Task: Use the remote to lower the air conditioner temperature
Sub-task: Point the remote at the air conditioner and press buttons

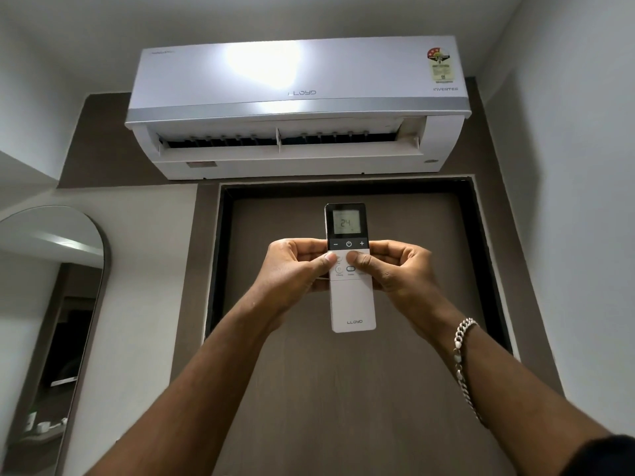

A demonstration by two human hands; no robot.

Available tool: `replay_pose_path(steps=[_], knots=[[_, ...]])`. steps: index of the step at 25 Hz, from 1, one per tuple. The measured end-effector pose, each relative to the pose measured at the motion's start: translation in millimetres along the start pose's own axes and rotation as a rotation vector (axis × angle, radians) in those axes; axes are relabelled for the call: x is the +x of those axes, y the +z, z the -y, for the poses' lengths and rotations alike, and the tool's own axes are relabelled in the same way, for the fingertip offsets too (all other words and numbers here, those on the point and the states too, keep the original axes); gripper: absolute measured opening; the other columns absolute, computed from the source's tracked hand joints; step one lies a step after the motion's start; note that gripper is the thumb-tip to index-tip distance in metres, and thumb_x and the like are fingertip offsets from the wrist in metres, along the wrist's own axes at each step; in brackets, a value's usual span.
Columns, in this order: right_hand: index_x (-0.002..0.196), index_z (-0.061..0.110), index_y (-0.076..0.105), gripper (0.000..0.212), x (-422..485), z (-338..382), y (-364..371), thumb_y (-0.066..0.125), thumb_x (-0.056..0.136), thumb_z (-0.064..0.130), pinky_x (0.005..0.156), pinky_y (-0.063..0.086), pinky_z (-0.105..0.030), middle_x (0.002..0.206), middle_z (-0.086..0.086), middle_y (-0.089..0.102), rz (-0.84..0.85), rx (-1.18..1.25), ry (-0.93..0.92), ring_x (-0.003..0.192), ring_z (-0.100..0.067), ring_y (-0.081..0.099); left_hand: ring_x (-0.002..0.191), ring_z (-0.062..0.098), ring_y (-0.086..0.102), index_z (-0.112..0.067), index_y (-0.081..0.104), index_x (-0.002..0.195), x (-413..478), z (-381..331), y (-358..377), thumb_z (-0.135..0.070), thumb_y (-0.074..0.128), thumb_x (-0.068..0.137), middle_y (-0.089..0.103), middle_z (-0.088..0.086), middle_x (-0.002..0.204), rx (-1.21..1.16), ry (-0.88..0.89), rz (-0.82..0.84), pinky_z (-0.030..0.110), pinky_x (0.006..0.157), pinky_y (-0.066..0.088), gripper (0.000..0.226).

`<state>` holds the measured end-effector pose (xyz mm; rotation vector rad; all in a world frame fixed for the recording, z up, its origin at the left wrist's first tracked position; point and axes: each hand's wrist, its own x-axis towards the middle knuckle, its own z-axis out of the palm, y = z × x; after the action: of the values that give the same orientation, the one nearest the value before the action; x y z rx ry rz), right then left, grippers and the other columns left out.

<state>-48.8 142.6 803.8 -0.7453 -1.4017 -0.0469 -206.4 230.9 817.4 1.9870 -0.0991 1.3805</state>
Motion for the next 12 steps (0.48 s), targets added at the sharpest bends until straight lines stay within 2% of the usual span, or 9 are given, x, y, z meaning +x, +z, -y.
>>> replay_pose_path(steps=[4, 8, 12], knots=[[0.100, 0.007, 0.069, 0.031, -2.1, -1.3, 0.5, 0.080, 0.075, 0.022, 0.063, 0.060, -0.022, 0.094, -0.005, 0.079, -0.031, -0.011, -0.022, 0.082, -0.016, 0.078, 0.085, 0.020, 0.074, -0.016, 0.065, 0.097, -1.1, -1.6, 1.6, -0.016, 0.063, 0.086, 0.075, 0.004, 0.091, -0.008, 0.005, 0.010, 0.031, 0.071, 0.062, 0.011], [0.102, 0.006, 0.070, 0.034, -4.9, -1.1, 1.0, 0.080, 0.075, 0.022, 0.071, 0.063, -0.031, 0.097, -0.008, 0.079, -0.031, -0.007, -0.011, 0.087, -0.020, 0.077, 0.082, 0.016, 0.075, -0.023, 0.066, 0.089, -3.1, -3.5, -1.9, -0.016, 0.064, 0.084, 0.078, -0.007, 0.078, -0.024, 0.001, 0.034, 0.026, 0.065, 0.061, 0.008], [0.097, 0.008, 0.071, 0.030, -7.8, 2.7, 2.8, 0.081, 0.073, 0.021, 0.074, 0.063, -0.034, 0.094, -0.008, 0.080, -0.018, 0.024, -0.003, 0.086, -0.021, 0.077, 0.082, 0.016, 0.075, -0.023, 0.067, 0.089, -5.1, -5.2, -5.1, -0.016, 0.065, 0.084, 0.078, -0.008, 0.078, -0.031, -0.003, 0.050, 0.025, 0.063, 0.060, 0.009]])
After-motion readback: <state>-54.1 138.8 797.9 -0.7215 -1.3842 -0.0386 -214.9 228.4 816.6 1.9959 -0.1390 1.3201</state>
